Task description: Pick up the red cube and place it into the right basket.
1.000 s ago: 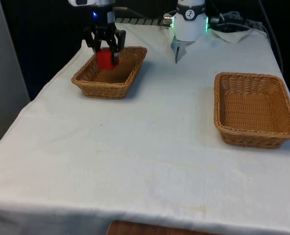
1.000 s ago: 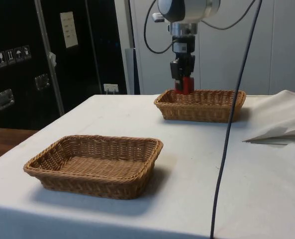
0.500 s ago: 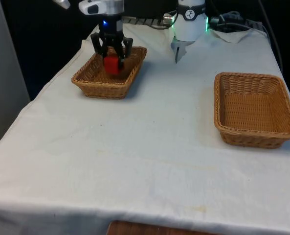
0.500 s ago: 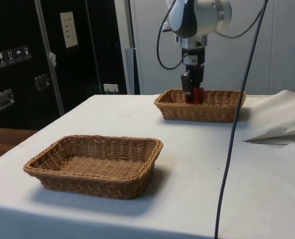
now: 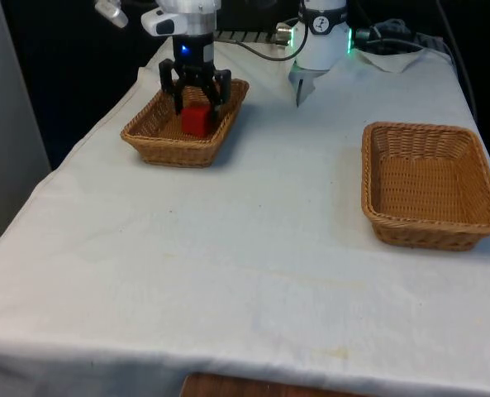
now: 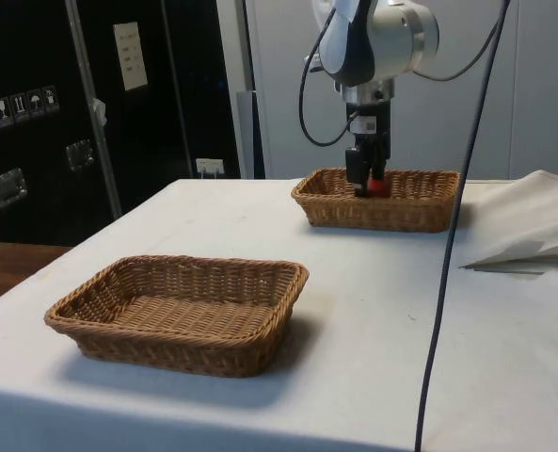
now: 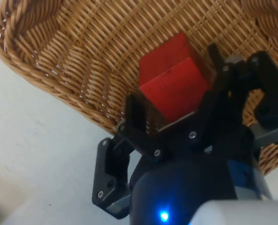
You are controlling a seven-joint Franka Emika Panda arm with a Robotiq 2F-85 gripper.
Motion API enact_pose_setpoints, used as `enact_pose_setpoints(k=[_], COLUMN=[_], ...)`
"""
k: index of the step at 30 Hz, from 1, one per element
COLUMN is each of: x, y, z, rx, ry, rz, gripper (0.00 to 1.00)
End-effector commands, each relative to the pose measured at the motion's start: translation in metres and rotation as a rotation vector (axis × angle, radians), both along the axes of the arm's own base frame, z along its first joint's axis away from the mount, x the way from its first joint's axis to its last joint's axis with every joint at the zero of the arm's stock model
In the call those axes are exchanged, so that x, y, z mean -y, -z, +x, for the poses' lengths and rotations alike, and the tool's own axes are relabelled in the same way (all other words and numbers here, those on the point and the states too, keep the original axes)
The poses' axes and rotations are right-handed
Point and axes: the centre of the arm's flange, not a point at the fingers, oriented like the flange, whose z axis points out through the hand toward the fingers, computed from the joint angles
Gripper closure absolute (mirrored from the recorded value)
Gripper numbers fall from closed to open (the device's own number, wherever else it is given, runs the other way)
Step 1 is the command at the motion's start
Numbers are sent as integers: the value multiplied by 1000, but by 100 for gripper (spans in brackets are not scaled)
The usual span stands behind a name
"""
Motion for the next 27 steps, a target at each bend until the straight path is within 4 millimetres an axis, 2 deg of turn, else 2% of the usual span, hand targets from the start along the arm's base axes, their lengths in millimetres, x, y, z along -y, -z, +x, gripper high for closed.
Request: enact_pose_setpoints(k=[1, 2, 3, 4, 10, 16, 17, 27], x=[-1, -1, -1, -1, -1, 7, 5, 11], y=[-2, -1, -1, -1, -1, -15, -11, -39], z=[0, 0, 0, 0, 0, 3, 4, 10], rx=[11, 10, 10, 9, 9, 17, 22, 37], ry=[-1, -1, -1, -1, -1, -30, -22, -73], rz=[11, 12, 12, 12, 13, 12, 10, 28], gripper=[34, 15, 5, 0, 0, 0, 0, 0])
